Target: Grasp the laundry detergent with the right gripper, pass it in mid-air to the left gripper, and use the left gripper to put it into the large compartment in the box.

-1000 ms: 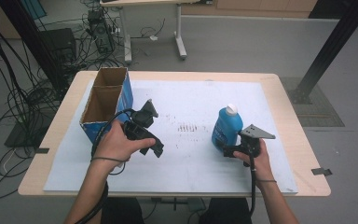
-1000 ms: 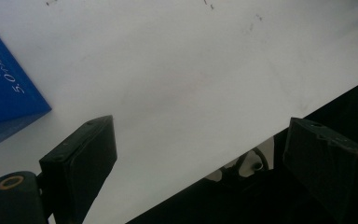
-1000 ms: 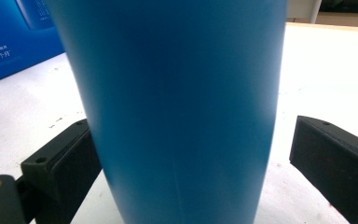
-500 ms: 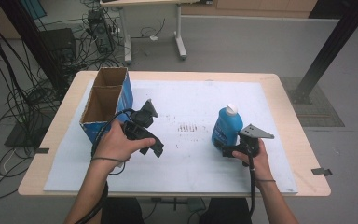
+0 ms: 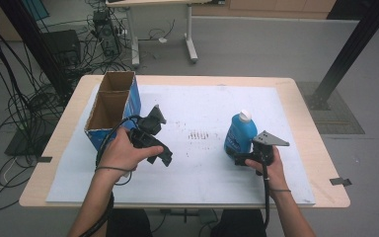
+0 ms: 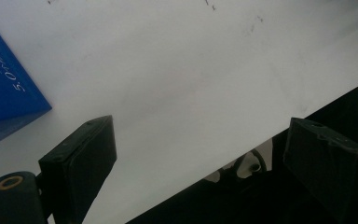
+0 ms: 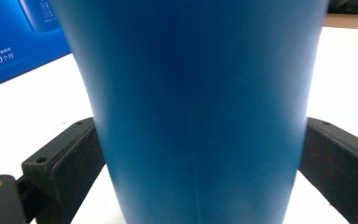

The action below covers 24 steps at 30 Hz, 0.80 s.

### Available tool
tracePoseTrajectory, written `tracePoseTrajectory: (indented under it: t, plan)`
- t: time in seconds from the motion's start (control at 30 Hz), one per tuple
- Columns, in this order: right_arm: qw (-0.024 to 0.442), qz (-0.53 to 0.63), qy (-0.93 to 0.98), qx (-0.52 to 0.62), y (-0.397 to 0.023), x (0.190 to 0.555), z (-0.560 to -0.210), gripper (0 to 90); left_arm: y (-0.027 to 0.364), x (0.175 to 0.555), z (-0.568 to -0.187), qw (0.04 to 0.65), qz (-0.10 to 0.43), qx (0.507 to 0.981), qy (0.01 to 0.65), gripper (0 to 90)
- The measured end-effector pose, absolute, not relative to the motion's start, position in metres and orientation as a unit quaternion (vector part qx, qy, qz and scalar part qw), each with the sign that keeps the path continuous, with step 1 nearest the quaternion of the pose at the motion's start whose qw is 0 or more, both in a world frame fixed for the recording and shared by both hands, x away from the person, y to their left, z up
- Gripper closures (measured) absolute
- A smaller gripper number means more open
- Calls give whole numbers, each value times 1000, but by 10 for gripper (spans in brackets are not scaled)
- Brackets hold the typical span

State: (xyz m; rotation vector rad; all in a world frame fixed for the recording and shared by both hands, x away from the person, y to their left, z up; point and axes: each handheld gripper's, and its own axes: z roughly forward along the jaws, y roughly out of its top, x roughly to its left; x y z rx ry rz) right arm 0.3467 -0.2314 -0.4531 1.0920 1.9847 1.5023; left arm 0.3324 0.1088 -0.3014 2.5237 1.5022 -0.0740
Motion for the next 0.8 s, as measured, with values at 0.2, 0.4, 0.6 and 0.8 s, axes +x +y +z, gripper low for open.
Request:
tracePoseTrajectory:
  t: [0.2, 0.4, 0.6, 0.8]
  plan:
    - [211, 541, 713, 394, -231, 347, -453, 39, 109, 332, -302, 102, -25, 854, 509, 96]
    - [210, 541, 714, 392, -230, 346, -453, 39, 109, 331, -302, 105, -27, 852, 512, 96]
    - [213, 542, 713, 392, -229, 346, -453, 40, 109, 331, -302, 103, -28, 853, 510, 96]
    - [214, 544, 709, 395, -229, 346, -454, 68, 110, 331, -302, 104, -27, 853, 511, 96]
